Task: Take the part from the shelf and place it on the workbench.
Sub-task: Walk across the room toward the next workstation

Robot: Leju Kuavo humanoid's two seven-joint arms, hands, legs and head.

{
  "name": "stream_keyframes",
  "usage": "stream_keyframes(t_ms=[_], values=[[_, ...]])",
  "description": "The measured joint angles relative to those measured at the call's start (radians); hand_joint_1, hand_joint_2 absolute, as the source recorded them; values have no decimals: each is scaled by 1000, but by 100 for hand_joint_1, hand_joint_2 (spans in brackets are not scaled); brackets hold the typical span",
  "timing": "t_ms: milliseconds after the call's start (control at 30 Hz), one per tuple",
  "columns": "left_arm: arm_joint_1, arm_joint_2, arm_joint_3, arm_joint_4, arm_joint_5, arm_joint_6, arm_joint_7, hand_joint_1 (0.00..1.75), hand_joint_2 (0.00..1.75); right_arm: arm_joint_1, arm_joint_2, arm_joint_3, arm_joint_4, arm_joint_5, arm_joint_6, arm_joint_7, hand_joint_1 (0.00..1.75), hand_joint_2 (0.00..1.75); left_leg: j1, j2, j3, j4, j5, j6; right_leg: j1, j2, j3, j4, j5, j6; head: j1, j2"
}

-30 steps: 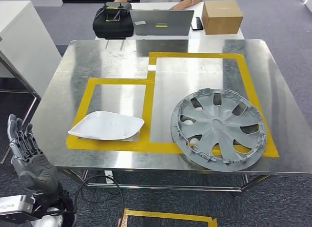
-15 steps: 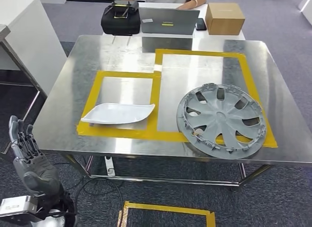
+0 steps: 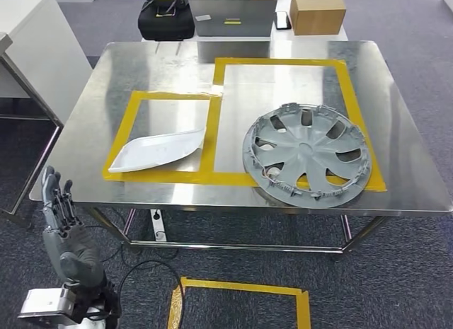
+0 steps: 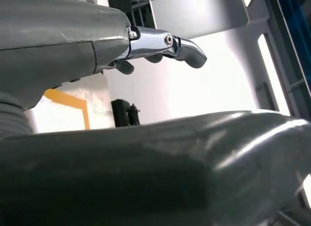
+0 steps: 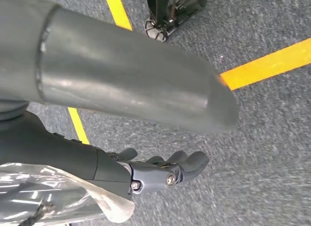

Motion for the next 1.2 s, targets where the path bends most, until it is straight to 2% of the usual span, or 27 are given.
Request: stream_keyframes(t_ms=[67, 100, 133, 167, 200, 233, 300, 333, 433, 467, 500, 567, 600, 633, 667, 700, 733, 767, 800, 867, 933, 967, 1033, 1100, 1133, 1167, 1200], values=[[3, 2, -10, 3, -10, -10, 8, 0, 0, -1, 0, 0, -1, 0, 0, 1, 0, 0, 1, 0, -35, 129, -86, -6, 5, -4, -15, 4, 11, -12, -4, 0], [6, 2, -17, 6, -16, -13, 10, 0, 0, -1, 0, 0, -1, 1, 0, 1, 0, 0, 1, 0, -44, 184, -110, -6, 8, -5, -25, 6, 15, -15, -5, 0], [9, 2, -24, 8, -21, -15, 13, 0, 0, -2, 0, 0, -1, 1, 0, 1, 0, 0, 0, 0, -41, 210, -113, -3, 11, -6, -34, 10, 20, -17, -5, 0], [11, 2, -30, 11, -25, -16, 14, 0, 0, -3, 0, 0, -1, 2, 0, 1, 0, 0, -1, -1, -22, 200, -97, 4, 16, -6, -43, 14, 24, -19, -5, 0], [12, 2, -35, 13, -28, -16, 16, 0, 0, -4, 0, 0, -1, 2, 0, 1, 0, 0, -4, -1, 15, 153, -69, 14, 21, -5, -51, 17, 29, -20, -5, 0], [12, 1, -40, 14, -30, -15, 16, 0, 0, -5, 2, 0, 0, 3, 0, 1, 0, 0, -10, -2, 60, 83, -44, 30, 23, -5, -57, 19, 33, -21, -4, 0], [12, 0, -45, 15, -32, -15, 18, 0, 0, -7, 6, 0, 1, 4, -2, 0, 0, 0, -22, -4, 134, -45, -20, 58, 26, -4, -67, 21, 43, -20, -1, 0], [11, 0, -47, 16, -33, -15, 18, 0, 0, -8, 8, 0, 2, 4, -2, 0, 0, 0, -28, -5, 149, -78, -18, 65, 23, -5, -71, 20, 50, -17, 0, 0], [11, -1, -54, 18, -34, -15, 18, 0, 0, -9, 10, 0, 2, 5, -3, 0, 0, 0, -28, -3, 147, -114, 5, 66, 20, -5, -84, 15, 62, -4, -1, 0], [10, -2, -56, 19, -34, -15, 18, 0, 0, -10, 10, 0, 2, 6, -3, 0, 0, 0, -24, -2, 143, -127, 16, 67, 21, -4, -94, 27, 44, 0, 0, 0], [10, -3, -59, 20, -34, -15, 18, 0, 0, -10, 10, 0, 2, 6, -4, 0, 0, 0, -19, 0, 138, -138, 27, 68, 22, -2, -108, 57, 10, 5, 1, 0], [9, -4, -62, 24, -35, -15, 18, 0, 0, -10, 9, 0, 2, 6, -4, 0, 0, 0, -15, 2, 117, -140, 44, 68, 17, -1, -146, 170, -79, 15, 5, 0], [9, -4, -63, 26, -36, -15, 18, 0, 0, -10, 9, -1, 2, 6, -4, 0, 0, 0, -14, 4, 104, -135, 51, 66, 14, -1, -158, 231, -106, 21, 6, 0], [9, -4, -63, 28, -37, -15, 18, 0, 0, -10, 8, -1, 2, 6, -4, 0, 0, 0, -12, 6, 90, -130, 58, 64, 10, -1, -161, 273, -110, 27, 6, 0], [9, -4, -64, 30, -38, -14, 18, 0, 0, -10, 7, -1, 2, 6, -4, 0, 0, 0, -10, 7, 75, -123, 64, 60, 7, -1, -150, 284, -92, 33, 6, 0], [9, -4, -64, 32, -40, -14, 18, 0, 0, -10, 6, -1, 2, 6, -4, 0, 0, 0, -7, 7, 60, -114, 69, 55, 3, -1, -122, 261, -60, 39, 6, 0], [9, -4, -64, 34, -41, -14, 18, 0, 0, -11, 5, -1, 2, 6, -4, 0, 0, 0, -3, 8, 44, -103, 74, 49, -2, -1, -79, 205, -30, 46, 6, 0], [8, -4, -64, 35, -42, -13, 18, 0, 0, -12, 5, -1, 3, 6, -4, 0, 0, 0, -1, 7, 28, -90, 78, 43, -4, -1, -27, 135, -18, 52, 8, 0], [8, -4, -64, 36, -42, -13, 18, 0, 0, -14, 4, -1, 3, 6, -4, 0, 0, 0, -1, 7, 15, -77, 82, 38, -5, 1, 16, 70, -20, 50, 9, 0], [8, -4, -65, 36, -43, -13, 17, 0, 0, -16, 4, 0, 4, 6, -4, -1, 0, 0, -2, 6, 0, -62, 93, 26, -1, 4, 49, 6, -42, 39, 11, 0], [8, -3, -65, 37, -44, -12, 16, 0, 0, -15, 3, 0, 4, 6, -5, -1, 0, 0, 0, 6, -6, -57, 100, 14, 0, 1, 29, 6, -35, 18, 10, 0], [8, -3, -65, 38, -44, -11, 16, 0, 0, -14, 3, -1, 5, 6, -6, -2, 0, 0, 2, 5, -11, -47, 81, 9, 0, -1, 20, 7, -27, 7, 9, 0], [8, -2, -65, 38, -45, -8, 15, 0, 0, -14, 2, -1, 6, 6, -7, -3, 0, 0, 5, 3, -28, 21, -9, -1, -1, -6, 0, 8, -7, -11, 4, 0], [8, -1, -65, 40, -47, -7, 15, 0, 0, -15, 2, -1, 7, 6, -8, -5, 0, 0, 5, 3, -42, 141, -102, -7, 2, -9, -23, 11, 16, -18, 0, 0], [8, 0, -65, 41, -48, -7, 15, 0, 0, -15, 2, -1, 8, 6, -9, -5, 0, 0, 5, 3, -41, 188, -117, -7, 3, -10, -38, 15, 28, -18, 0, 0], [8, 0, -65, 41, -49, -7, 15, 0, 0, -15, 2, -1, 9, 5, -10, -6, 0, 0, 5, 3, -29, 208, -109, -5, 5, -11, -57, 19, 39, -18, 0, 0], [8, 0, -65, 42, -51, -6, 15, 0, 0, -15, 2, -1, 10, 5, -11, -7, 0, 0, 5, 3, -2, 193, -84, -1, 7, -11, -75, 24, 49, -18, 0, 0]])
